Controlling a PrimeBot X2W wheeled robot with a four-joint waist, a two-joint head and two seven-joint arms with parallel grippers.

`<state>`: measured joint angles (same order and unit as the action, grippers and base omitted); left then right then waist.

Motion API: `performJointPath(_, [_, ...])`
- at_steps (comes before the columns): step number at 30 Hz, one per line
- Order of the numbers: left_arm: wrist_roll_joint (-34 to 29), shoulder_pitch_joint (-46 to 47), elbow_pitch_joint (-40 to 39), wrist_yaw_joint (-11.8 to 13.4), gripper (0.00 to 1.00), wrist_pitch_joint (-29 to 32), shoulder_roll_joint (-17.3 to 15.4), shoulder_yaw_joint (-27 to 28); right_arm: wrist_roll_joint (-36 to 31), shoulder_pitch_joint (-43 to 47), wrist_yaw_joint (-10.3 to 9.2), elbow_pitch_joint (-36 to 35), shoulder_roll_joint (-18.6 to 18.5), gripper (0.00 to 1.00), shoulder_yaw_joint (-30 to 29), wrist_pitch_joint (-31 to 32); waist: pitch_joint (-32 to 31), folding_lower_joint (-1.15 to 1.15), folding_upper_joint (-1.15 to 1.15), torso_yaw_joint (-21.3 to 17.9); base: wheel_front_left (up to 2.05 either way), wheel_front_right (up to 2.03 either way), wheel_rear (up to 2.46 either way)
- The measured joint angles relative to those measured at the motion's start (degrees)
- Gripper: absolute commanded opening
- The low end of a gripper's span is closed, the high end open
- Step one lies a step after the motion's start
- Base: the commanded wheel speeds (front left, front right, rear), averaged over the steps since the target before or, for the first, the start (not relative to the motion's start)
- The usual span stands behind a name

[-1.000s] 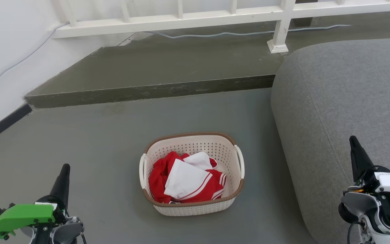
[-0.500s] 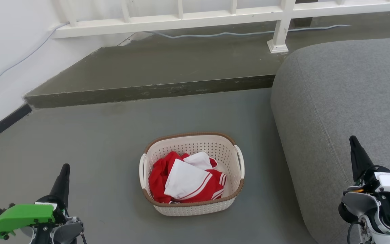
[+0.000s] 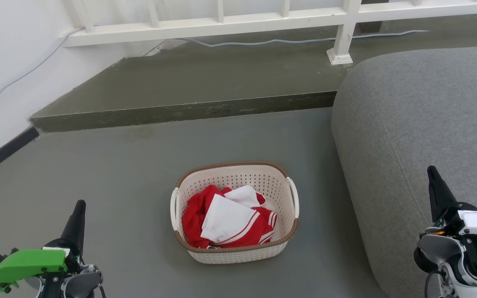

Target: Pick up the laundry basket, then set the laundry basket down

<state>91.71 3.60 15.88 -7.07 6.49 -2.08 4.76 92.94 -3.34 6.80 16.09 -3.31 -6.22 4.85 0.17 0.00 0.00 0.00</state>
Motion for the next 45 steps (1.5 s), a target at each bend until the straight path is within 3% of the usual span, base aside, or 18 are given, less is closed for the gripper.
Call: performJointPath(45, [0.0,0.0,0.0,0.0,0.0,0.0,0.0,0.0,0.0,0.0,0.0,0.0,0.1,0.0,-0.1,0.3,0.0,0.0,0.0,0.0,0.0,0.0,0.0])
